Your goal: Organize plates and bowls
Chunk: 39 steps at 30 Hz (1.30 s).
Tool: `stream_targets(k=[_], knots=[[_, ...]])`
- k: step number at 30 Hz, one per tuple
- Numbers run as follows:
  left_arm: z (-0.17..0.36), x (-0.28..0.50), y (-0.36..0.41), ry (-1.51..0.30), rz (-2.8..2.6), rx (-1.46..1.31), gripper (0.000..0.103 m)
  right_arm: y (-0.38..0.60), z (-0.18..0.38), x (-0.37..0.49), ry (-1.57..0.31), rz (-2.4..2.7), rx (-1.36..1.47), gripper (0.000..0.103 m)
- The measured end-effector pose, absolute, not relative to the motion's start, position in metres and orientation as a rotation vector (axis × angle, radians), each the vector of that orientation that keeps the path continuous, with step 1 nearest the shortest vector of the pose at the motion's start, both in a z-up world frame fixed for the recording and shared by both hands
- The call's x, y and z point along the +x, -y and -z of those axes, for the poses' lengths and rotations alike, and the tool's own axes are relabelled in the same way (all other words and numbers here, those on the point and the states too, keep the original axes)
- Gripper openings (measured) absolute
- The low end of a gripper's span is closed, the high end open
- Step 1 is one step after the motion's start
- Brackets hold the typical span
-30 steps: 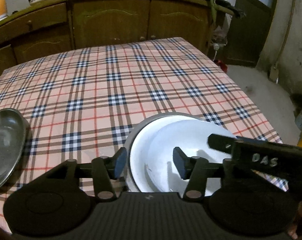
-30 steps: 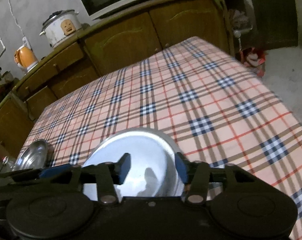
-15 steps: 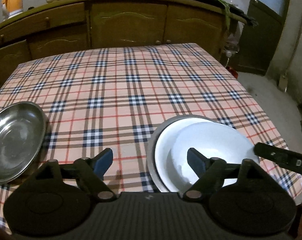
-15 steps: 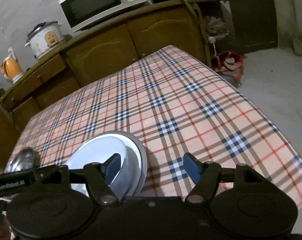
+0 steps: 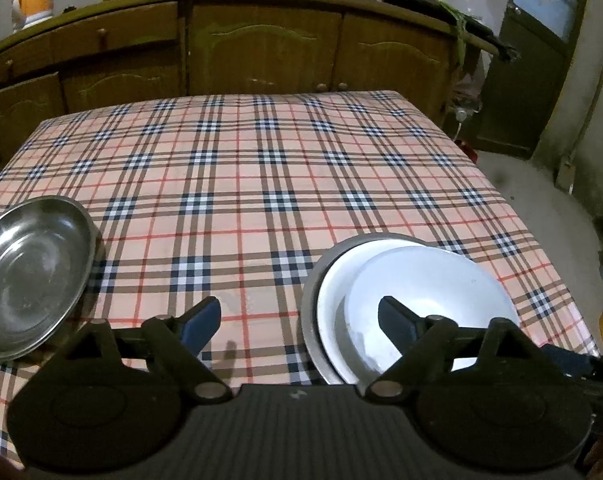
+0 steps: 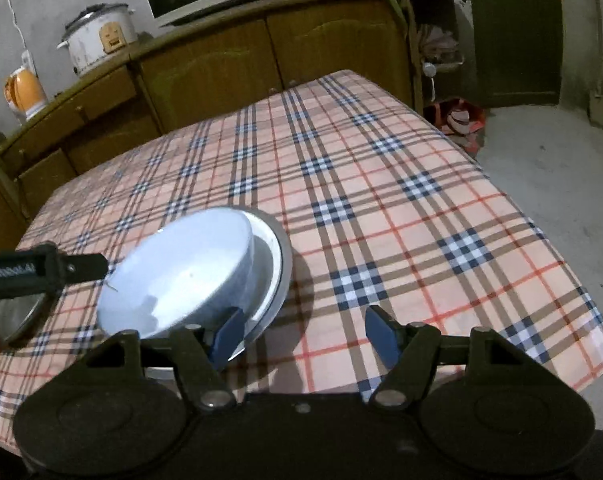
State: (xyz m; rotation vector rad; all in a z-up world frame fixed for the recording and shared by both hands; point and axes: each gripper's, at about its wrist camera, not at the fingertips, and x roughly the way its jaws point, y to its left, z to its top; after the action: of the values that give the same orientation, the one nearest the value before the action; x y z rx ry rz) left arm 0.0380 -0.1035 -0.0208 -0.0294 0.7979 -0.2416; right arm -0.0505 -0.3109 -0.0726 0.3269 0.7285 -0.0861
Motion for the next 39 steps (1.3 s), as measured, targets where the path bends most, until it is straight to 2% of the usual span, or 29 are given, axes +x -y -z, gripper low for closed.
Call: stream_targets(k=[9, 14, 21, 28, 39], knots=[[0.025, 0.039, 0.103, -0.808, 0.245, -0.03, 0.089, 0.287, 0.071, -0.027, -0.724, 0.117, 0.156, 0.081], [0.026, 0.04, 0.103, -0.814, 0.252, -0.031, 0.089, 0.302, 0.071, -0.032, -0.708, 0.146, 0.213, 0.081], [0.032, 0.041, 0.111, -0.823, 0.276, -0.001, 0.089, 0.317, 0.06, -0.043, -0.552, 0.0, 0.369, 0.082], [0.037, 0.051, 0.115, -0.811, 0.271, 0.017, 0.099, 0.315, 0.066, -0.025, -0.645, 0.037, 0.388, 0.082], [0.069, 0.084, 0.118, -0.937, 0.328, 0.046, 0.1, 0.325, 0.097, 0.0, -0.768, -0.028, 0.542, 0.082]])
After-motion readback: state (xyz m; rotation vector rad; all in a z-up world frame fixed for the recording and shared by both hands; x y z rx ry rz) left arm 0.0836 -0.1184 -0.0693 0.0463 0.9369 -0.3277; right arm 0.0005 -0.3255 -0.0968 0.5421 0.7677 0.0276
